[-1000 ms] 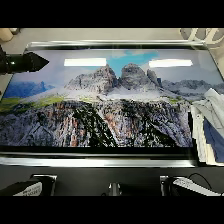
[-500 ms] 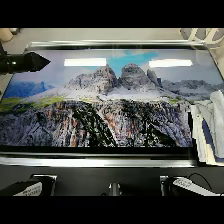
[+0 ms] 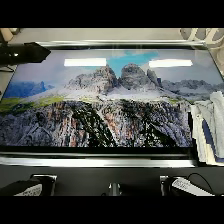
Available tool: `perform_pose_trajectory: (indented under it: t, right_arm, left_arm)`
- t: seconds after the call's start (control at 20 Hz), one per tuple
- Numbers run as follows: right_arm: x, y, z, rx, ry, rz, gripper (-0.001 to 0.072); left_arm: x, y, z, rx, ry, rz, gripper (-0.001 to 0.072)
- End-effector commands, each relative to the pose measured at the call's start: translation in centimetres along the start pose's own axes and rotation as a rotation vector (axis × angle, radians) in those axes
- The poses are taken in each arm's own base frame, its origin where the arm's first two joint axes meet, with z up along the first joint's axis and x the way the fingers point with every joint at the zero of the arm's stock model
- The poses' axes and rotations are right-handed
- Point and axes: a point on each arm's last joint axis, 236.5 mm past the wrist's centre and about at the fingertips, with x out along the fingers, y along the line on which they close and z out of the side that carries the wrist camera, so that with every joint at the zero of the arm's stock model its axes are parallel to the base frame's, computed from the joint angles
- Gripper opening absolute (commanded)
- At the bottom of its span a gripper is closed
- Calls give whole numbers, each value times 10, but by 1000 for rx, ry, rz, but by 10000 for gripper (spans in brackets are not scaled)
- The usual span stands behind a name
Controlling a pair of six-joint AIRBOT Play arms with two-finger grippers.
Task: Fold the shirts.
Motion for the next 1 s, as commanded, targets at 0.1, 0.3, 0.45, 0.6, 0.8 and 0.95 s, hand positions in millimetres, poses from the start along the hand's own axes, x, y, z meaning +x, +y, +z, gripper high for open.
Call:
perform_pose_trajectory:
  t: [0.1,0.3,0.45,0.6,0.8,0.95]
  right_arm:
    - [-23,215,91,-264,-172,419,619]
    - [-5,379,-19,-538,298,830,661]
    - [-3,421,-43,-591,356,867,664]
    - [8,426,-37,-558,332,821,666]
    - [11,421,-37,-563,335,800,666]
    - [11,421,-37,-563,335,800,666]
  left_arm:
    - [41,82,-68,63,313,420,173]
    - [42,80,-207,-65,873,406,602]
    - [42,56,-224,-108,842,306,602]
    - [41,57,-221,-116,810,309,602]
    - [42,57,-222,-114,815,307,602]
    - [44,57,-224,-115,821,308,602]
